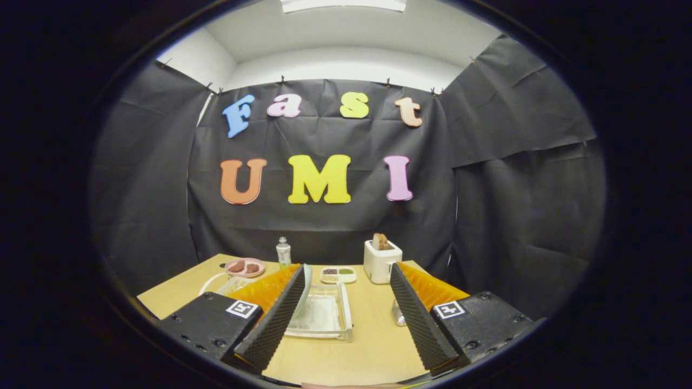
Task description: Take the plate from the dish rack, then take the spoon from the basket and place it into the plate.
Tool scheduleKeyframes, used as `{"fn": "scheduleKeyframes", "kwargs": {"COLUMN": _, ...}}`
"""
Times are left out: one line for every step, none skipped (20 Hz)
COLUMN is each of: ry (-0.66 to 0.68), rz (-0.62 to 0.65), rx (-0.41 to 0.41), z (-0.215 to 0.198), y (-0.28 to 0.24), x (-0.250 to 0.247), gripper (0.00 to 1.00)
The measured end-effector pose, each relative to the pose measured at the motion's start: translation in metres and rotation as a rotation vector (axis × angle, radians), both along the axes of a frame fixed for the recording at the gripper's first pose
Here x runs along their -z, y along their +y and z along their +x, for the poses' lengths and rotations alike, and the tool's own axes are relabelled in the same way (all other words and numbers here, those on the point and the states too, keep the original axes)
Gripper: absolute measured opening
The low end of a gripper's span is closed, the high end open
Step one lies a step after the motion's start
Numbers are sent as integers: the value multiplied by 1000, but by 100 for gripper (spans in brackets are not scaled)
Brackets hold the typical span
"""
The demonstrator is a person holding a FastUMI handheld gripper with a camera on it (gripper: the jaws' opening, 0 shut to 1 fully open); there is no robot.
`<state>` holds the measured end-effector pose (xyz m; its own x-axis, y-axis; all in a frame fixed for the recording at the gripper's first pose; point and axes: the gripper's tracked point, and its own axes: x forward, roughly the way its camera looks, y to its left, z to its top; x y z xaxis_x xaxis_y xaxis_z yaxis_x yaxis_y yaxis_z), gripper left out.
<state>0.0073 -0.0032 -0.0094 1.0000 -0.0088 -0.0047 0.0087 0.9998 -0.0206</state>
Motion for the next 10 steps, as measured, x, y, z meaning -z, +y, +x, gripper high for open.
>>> {"fn": "scheduleKeyframes", "kwargs": {"ry": 1, "rz": 0, "rx": 3, "z": 2, "y": -2, "x": 1, "gripper": 100}}
{"fn": "scheduleKeyframes", "kwargs": {"ry": 0, "rz": 3, "rx": 4, "z": 3, "y": -2, "x": 0, "gripper": 100}}
{"fn": "scheduleKeyframes", "kwargs": {"ry": -1, "rz": 6, "rx": 0, "z": 5, "y": -1, "x": 1, "gripper": 100}}
{"fn": "scheduleKeyframes", "kwargs": {"ry": -1, "rz": 10, "rx": 0, "z": 7, "y": -1, "x": 1, "gripper": 100}}
{"fn": "scheduleKeyframes", "kwargs": {"ry": 4, "rz": 12, "rx": -1, "z": 9, "y": -1, "x": 1, "gripper": 100}}
{"fn": "scheduleKeyframes", "kwargs": {"ry": 13, "rz": 11, "rx": -2, "z": 12, "y": -1, "x": 2, "gripper": 100}}
{"fn": "scheduleKeyframes", "kwargs": {"ry": 24, "rz": 9, "rx": 0, "z": 16, "y": -1, "x": 4, "gripper": 100}}
{"fn": "scheduleKeyframes", "kwargs": {"ry": 35, "rz": 6, "rx": 1, "z": 20, "y": -2, "x": 5, "gripper": 100}}
{"fn": "scheduleKeyframes", "kwargs": {"ry": 48, "rz": -3, "rx": 2, "z": 26, "y": -1, "x": 7, "gripper": 100}}
{"fn": "scheduleKeyframes", "kwargs": {"ry": 63, "rz": -20, "rx": 0, "z": 31, "y": 1, "x": 8, "gripper": 100}}
